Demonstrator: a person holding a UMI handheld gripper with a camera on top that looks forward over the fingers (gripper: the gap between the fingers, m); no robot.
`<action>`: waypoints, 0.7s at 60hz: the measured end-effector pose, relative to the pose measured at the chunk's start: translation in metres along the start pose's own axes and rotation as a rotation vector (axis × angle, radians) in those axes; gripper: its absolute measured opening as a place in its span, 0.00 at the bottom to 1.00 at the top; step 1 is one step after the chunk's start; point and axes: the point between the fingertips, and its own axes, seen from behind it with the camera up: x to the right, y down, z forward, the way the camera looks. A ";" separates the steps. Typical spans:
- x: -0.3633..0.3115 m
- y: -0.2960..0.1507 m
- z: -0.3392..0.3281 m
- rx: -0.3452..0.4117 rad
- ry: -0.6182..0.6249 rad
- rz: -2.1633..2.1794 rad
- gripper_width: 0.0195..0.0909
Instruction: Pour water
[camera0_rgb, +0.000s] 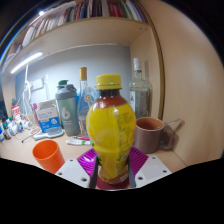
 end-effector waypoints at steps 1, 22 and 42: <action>0.000 0.001 0.000 0.001 -0.002 0.002 0.37; 0.002 0.029 -0.032 -0.177 0.015 -0.007 0.92; -0.040 0.044 -0.240 -0.176 0.005 -0.012 0.90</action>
